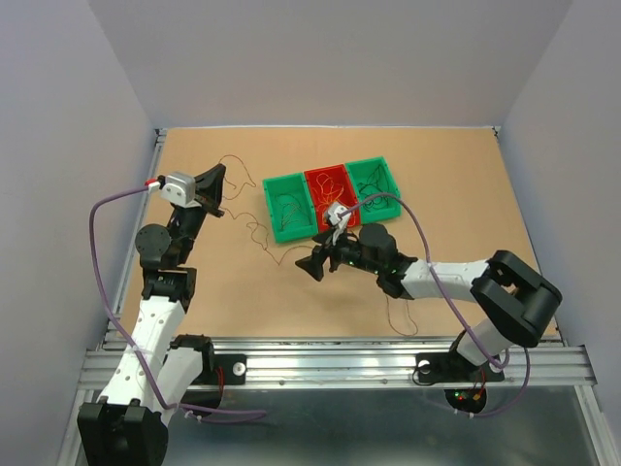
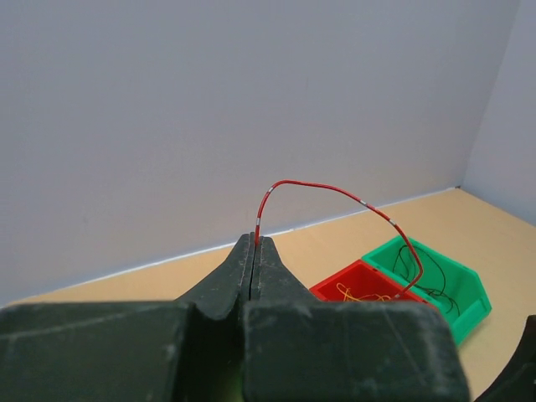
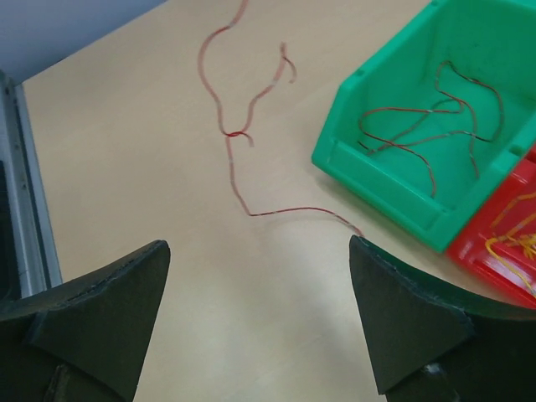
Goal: Untangle the cables
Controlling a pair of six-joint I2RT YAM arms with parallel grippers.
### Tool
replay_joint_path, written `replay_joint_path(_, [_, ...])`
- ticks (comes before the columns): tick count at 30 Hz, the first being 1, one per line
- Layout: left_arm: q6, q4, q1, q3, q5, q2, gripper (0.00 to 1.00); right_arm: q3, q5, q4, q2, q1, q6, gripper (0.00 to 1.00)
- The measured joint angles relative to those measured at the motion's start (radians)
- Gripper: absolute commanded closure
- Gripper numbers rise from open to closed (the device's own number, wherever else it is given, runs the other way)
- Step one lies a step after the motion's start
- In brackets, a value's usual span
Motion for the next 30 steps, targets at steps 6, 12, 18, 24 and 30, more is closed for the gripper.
replay_joint_path(6, [0.001, 0.001, 0.0, 0.0, 0.0, -0.006, 1.0, 0.043, -0.14, 0.071, 0.109, 0.002, -0.032, 0.11])
replay_joint_path(12, [0.001, 0.001, 0.0, 0.0, -0.001, -0.006, 1.0, 0.109, -0.216, 0.085, 0.213, 0.019, -0.063, 0.11])
replay_joint_path(18, [0.002, 0.001, 0.0, 0.0, -0.004, -0.007, 1.0, 0.204, -0.228, 0.093, 0.336, 0.026, -0.08, 0.22])
replay_joint_path(24, [0.003, 0.002, 0.0, -0.006, -0.016, -0.022, 1.0, 0.289, -0.222, 0.087, 0.437, 0.026, -0.089, 0.3])
replay_joint_path(30, [0.003, 0.002, 0.0, -0.019, -0.066, -0.041, 1.0, 0.349, -0.208, 0.062, 0.486, 0.028, -0.109, 0.75])
